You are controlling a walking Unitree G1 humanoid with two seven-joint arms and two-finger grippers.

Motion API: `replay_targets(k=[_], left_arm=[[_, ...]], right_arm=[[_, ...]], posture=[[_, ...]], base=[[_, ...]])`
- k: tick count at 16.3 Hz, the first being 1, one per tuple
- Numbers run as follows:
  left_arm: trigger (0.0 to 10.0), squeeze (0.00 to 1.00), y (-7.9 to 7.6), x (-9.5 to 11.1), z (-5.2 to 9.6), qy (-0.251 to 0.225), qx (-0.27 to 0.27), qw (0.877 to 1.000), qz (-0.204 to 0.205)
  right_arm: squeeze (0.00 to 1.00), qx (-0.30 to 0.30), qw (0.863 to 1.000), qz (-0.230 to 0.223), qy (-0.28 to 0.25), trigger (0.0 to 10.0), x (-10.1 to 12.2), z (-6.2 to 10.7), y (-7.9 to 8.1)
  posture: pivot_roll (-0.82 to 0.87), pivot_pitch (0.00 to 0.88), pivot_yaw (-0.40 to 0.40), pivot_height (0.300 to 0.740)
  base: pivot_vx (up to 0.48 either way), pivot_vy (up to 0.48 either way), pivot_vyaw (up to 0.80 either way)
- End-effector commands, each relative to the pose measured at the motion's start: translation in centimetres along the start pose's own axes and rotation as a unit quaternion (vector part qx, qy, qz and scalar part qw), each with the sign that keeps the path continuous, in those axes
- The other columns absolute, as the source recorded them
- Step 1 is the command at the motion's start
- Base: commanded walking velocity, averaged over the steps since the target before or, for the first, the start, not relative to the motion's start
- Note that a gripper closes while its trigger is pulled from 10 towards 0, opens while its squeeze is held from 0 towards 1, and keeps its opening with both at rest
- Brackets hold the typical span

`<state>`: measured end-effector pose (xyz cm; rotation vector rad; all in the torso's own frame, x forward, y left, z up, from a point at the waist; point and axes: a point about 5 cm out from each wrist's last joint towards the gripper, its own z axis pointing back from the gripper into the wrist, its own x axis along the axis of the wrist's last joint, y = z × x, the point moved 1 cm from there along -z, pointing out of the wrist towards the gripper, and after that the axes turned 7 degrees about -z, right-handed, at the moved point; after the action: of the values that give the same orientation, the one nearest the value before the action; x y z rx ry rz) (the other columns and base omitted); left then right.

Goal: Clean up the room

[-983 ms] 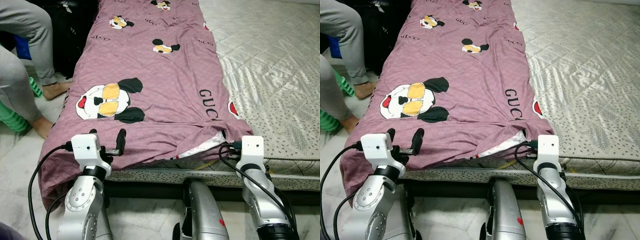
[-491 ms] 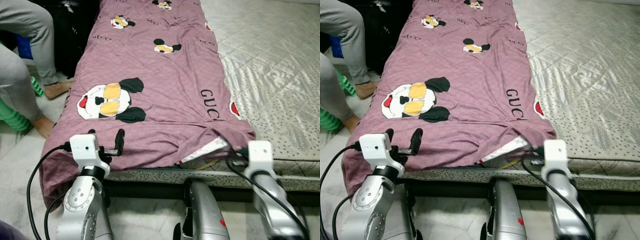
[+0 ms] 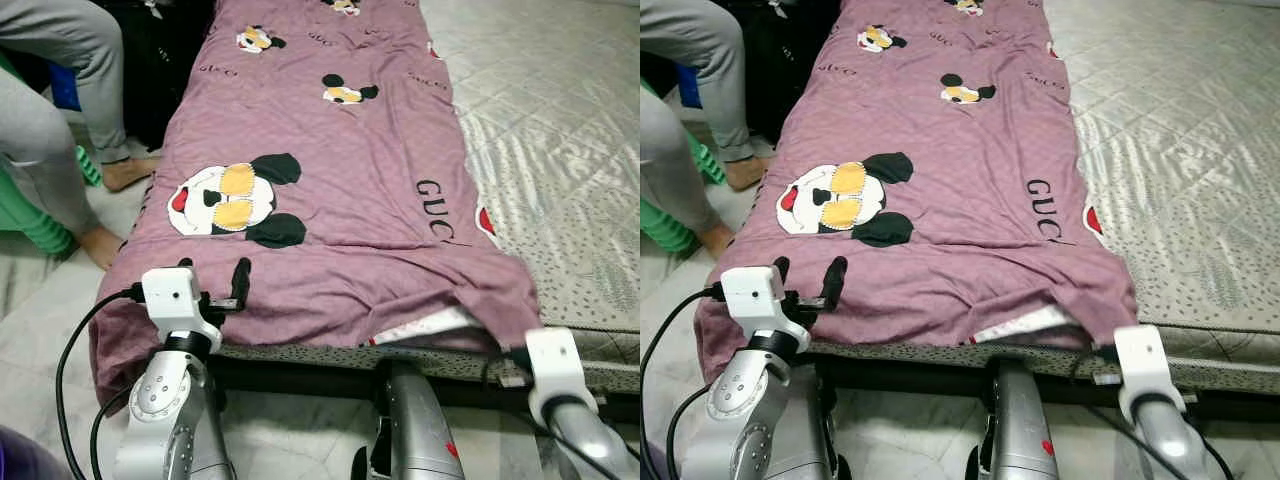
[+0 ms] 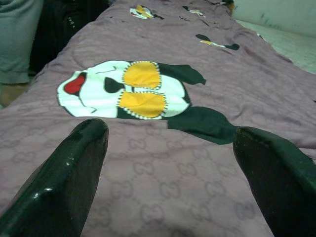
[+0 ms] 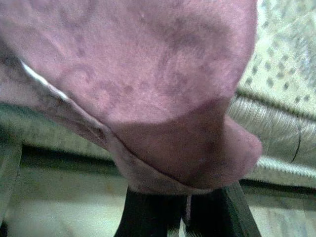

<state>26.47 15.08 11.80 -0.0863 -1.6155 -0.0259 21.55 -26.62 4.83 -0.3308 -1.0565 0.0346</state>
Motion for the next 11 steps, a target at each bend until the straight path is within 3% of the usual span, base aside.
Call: replay_targets(k=[1, 2, 3, 7, 9, 11], left_arm=[[10.0, 0.00, -0.1, -0.4, -0.1, 0.008, -0.001, 1.000, -0.002], [10.0, 0.00, -0.1, -0.4, -0.1, 0.009, -0.002, 1.000, -0.002], [10.0, 0.00, -0.1, -0.5, -0.1, 0.011, -0.002, 1.000, -0.002], [10.0, 0.00, 0.0, -0.8, -0.1, 0.023, -0.003, 1.000, -0.006], [10.0, 0.00, -0.1, -0.8, -0.2, 0.022, -0.006, 1.000, -0.007], [10.0, 0.00, -0.1, -0.9, -0.3, 0.023, -0.007, 1.000, -0.006]], right_arm=[[0.00, -0.030, 0.998, 0.018, 0.057, 9.6, -2.5, 0.6, -2.0], [0.72, -0.030, 0.997, 0.023, 0.062, 10.0, -2.9, 0.7, -2.1], [1.00, -0.035, 0.997, 0.031, 0.064, 10.0, -3.1, 0.8, -2.3], [1.00, -0.087, 0.992, 0.054, 0.068, 10.0, -3.2, 0.9, -5.0], [1.00, -0.110, 0.991, 0.079, 0.025, 10.0, -1.2, 0.6, -7.2], [1.00, -0.123, 0.990, 0.064, -0.031, 10.0, 1.7, 0.2, -7.9]], posture=[[-0.02, 0.149, -0.060, 0.501], [-0.02, 0.150, -0.059, 0.501], [-0.02, 0.149, -0.059, 0.501], [-0.03, 0.150, -0.054, 0.501], [-0.05, 0.149, -0.052, 0.501], [-0.05, 0.147, -0.049, 0.501]], base=[[0.000, 0.000, 0.00], [0.000, 0.000, 0.00], [0.000, 0.000, 0.00], [0.000, 0.000, 0.00], [0.000, 0.000, 0.00], [0.000, 0.000, 0.00]])
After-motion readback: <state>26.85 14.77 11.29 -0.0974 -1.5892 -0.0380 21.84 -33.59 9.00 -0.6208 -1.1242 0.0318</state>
